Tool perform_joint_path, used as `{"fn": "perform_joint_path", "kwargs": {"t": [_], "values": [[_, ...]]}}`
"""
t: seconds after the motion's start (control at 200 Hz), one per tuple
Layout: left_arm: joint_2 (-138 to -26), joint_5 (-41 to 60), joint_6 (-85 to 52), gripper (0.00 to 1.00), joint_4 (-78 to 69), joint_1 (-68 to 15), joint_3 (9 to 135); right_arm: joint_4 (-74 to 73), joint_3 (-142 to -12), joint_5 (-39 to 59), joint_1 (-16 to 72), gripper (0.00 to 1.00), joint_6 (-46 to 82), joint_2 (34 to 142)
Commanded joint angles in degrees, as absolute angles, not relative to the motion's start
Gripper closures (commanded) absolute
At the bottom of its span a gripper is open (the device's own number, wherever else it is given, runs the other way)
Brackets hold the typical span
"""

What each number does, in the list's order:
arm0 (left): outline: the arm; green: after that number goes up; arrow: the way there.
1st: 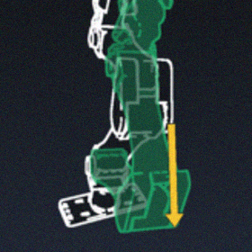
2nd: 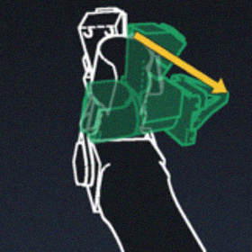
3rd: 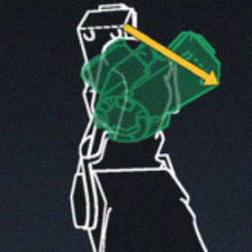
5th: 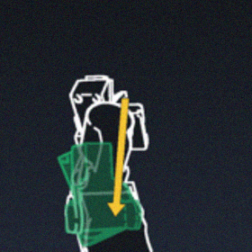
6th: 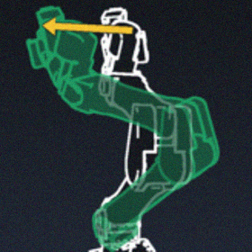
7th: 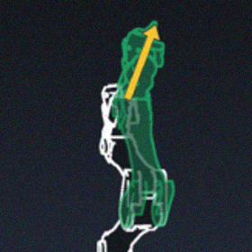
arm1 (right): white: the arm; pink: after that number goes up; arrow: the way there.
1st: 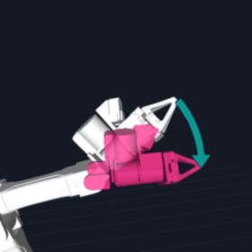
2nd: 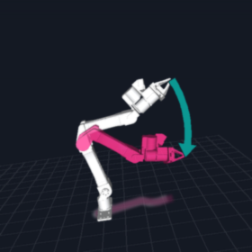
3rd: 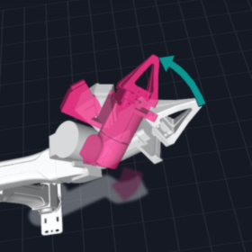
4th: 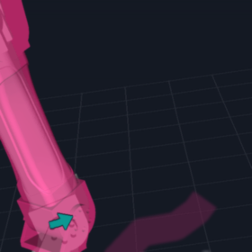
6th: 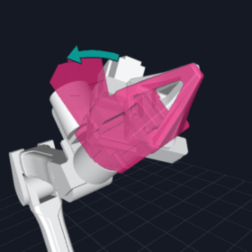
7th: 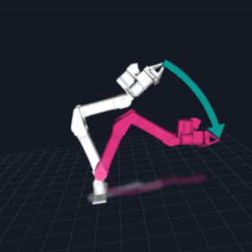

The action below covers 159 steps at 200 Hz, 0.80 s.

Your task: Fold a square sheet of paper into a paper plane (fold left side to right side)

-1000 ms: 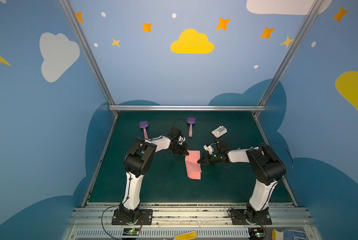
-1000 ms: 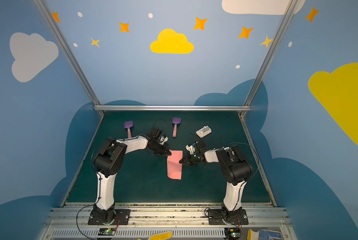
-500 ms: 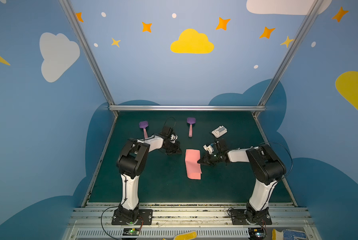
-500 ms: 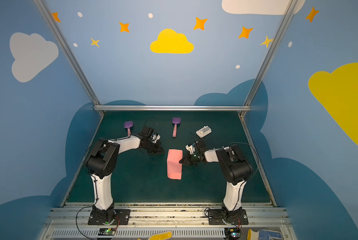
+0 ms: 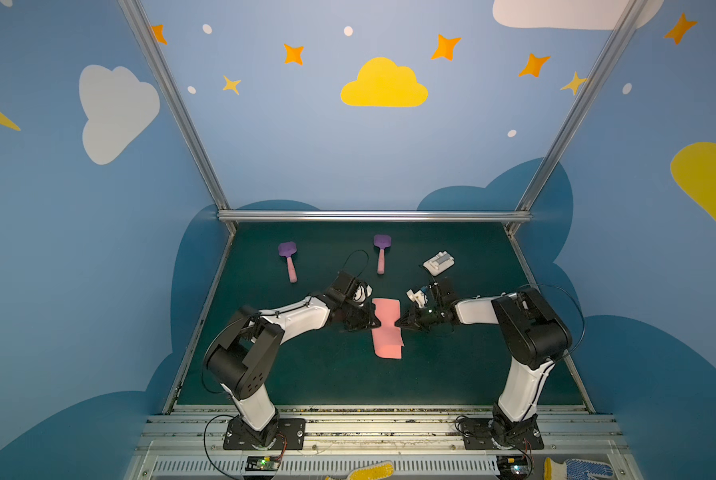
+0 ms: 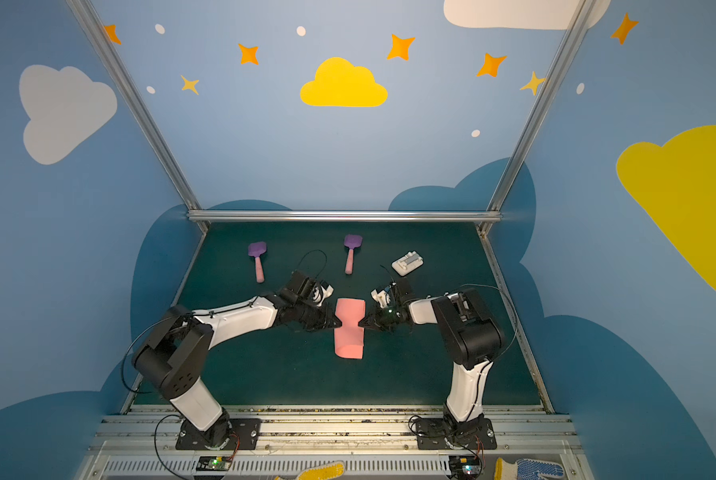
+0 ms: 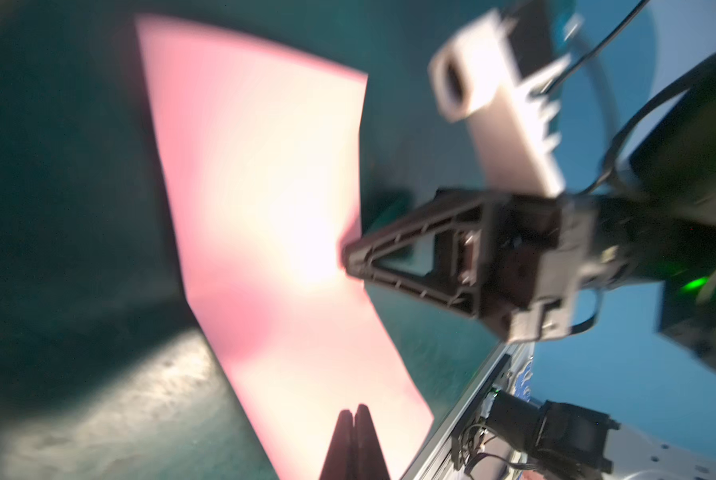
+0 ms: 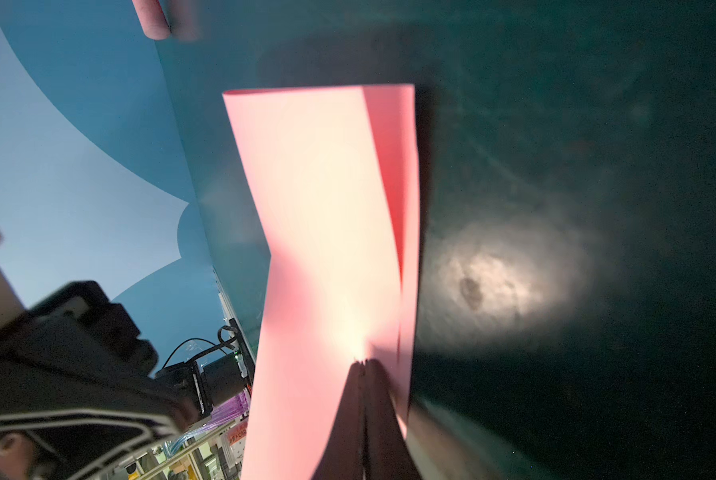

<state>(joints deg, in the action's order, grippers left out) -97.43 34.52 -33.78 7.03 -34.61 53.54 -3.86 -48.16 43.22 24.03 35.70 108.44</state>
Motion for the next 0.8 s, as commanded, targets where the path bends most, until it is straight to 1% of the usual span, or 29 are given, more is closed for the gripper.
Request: {"fn": "perform_joint_path", "kwargs": {"t": [0.0, 0.285, 0.43, 0.656, 0.791], "values": [[-97.2, 32.3, -36.3, 0.96, 3.7, -35.8, 50.6, 4.5, -45.6, 31.8, 23.9, 1.00, 34.8, 113.5], [-99.0, 30.3, -40.6, 0.96, -5.3, -36.6, 40.3, 4.7, -45.6, 31.8, 23.9, 1.00, 34.7, 113.4], [-98.5, 29.6, -41.3, 0.96, -6.8, -36.7, 37.2, 4.9, -45.6, 31.8, 23.8, 1.00, 34.5, 113.3], [-91.4, 28.2, -40.9, 0.96, -2.5, -36.6, 34.4, 5.5, -46.2, 31.8, 23.7, 1.00, 33.9, 113.4], [-86.1, 27.6, -39.3, 0.96, 3.3, -36.6, 37.0, 6.1, -46.6, 31.7, 23.6, 1.00, 33.2, 113.5]]}}
